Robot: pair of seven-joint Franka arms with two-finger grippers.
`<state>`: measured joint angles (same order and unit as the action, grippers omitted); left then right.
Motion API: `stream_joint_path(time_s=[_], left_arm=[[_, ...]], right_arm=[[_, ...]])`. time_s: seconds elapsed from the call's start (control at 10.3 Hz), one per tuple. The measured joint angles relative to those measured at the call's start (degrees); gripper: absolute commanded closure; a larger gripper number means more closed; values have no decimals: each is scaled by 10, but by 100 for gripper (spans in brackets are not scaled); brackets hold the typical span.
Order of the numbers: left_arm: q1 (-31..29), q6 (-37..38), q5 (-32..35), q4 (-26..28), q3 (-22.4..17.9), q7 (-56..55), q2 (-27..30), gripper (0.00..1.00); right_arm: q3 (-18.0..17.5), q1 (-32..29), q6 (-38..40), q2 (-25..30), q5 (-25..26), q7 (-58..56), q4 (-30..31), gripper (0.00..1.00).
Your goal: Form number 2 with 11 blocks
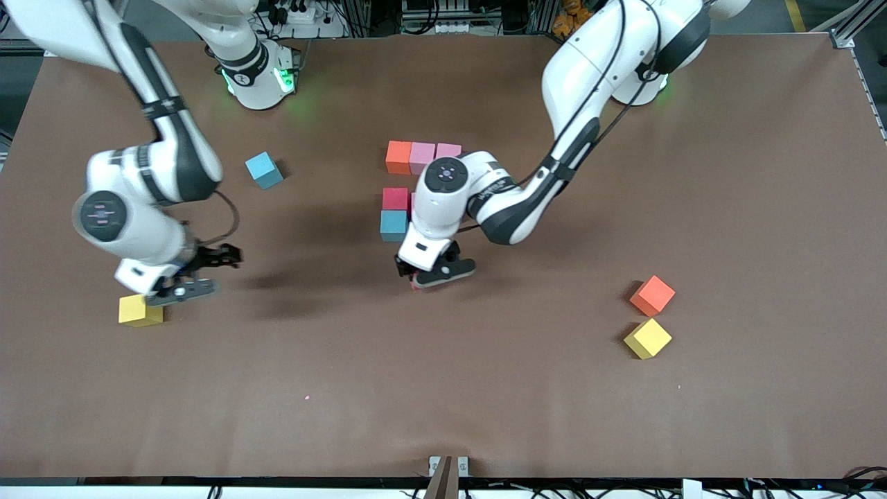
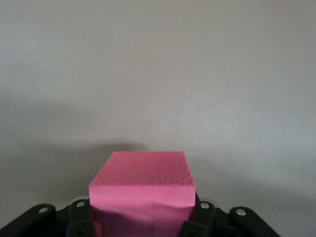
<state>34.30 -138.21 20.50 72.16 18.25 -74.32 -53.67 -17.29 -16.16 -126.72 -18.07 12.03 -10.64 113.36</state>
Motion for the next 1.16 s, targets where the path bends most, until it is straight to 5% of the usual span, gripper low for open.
stream_joint_path(time_s=[0.29, 0.77, 1.16], left_arm=[[23, 0, 0, -29, -2, 21, -25, 64], [48, 2, 0, -38, -5, 38, -38, 64], [53, 2, 0, -39, -5, 49, -44, 64]], right_arm=[[27, -30, -44, 0, 1, -136, 22, 0], [142, -32, -160, -46, -4, -309, 31, 0], [155, -31, -161, -111, -110, -311, -40, 0]])
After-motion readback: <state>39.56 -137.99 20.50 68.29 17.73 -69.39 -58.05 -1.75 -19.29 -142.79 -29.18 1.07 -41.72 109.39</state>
